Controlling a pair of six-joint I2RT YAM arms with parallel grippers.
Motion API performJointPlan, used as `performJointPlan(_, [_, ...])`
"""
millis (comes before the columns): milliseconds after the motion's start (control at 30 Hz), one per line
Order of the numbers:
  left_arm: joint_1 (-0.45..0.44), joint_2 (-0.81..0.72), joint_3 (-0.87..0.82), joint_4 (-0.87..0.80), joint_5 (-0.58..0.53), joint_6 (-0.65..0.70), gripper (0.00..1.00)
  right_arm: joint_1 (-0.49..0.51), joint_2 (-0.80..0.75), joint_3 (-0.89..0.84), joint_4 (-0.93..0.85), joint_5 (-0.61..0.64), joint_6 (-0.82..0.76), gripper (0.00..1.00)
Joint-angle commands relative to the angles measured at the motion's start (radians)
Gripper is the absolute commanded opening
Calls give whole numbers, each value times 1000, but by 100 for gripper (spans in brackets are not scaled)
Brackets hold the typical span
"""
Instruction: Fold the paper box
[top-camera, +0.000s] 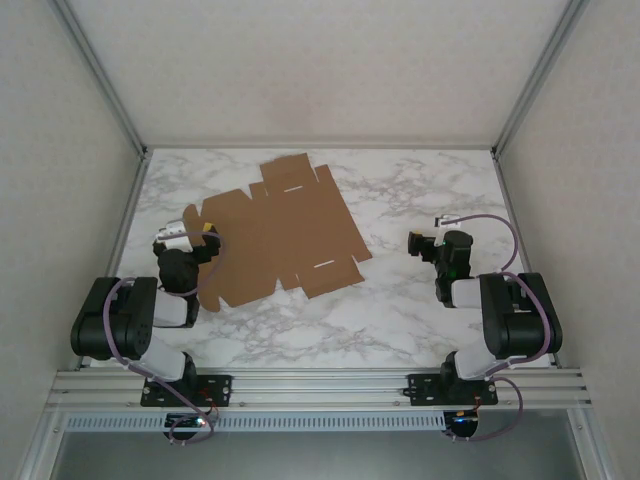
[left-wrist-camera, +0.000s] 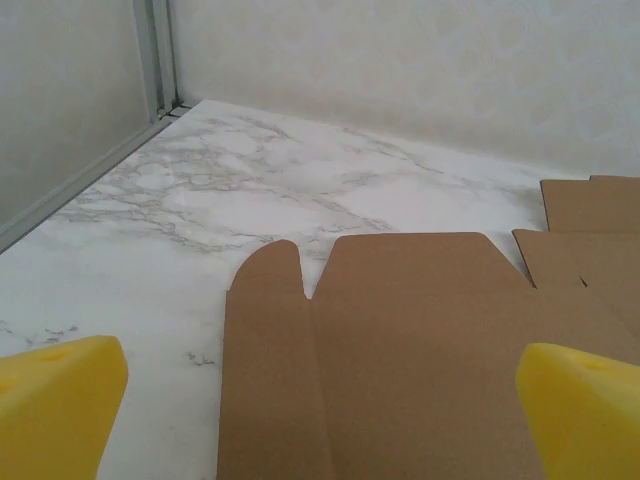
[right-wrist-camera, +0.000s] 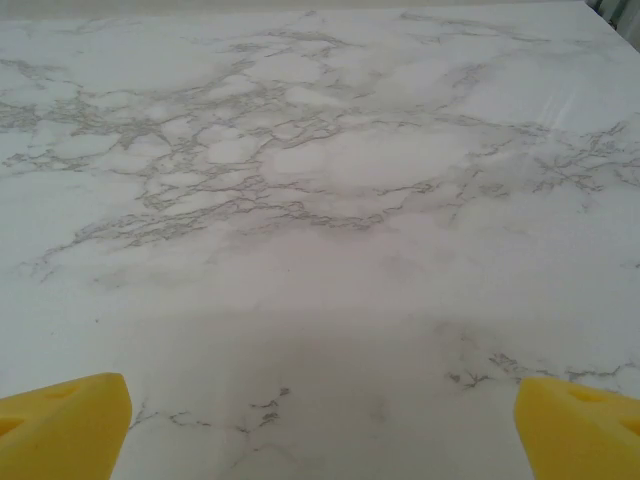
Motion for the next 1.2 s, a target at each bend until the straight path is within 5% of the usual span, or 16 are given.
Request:
performJointPlan(0, [-5,-1,8,41,-23,-11,100,1,4,12,15,0,2,99])
performJointPlan(867, [-10,-8,7,38,-8,-2,100,0,3,10,18,-7,1,99])
performJointPlan(967, [-11,-77,42,-77,24,15,99,11,-63,88,-128,-52,-30,99])
performJointPlan(1167, [-112,-290,186,-335,-166,43,100,170,-339,279,-475,49,-63,99])
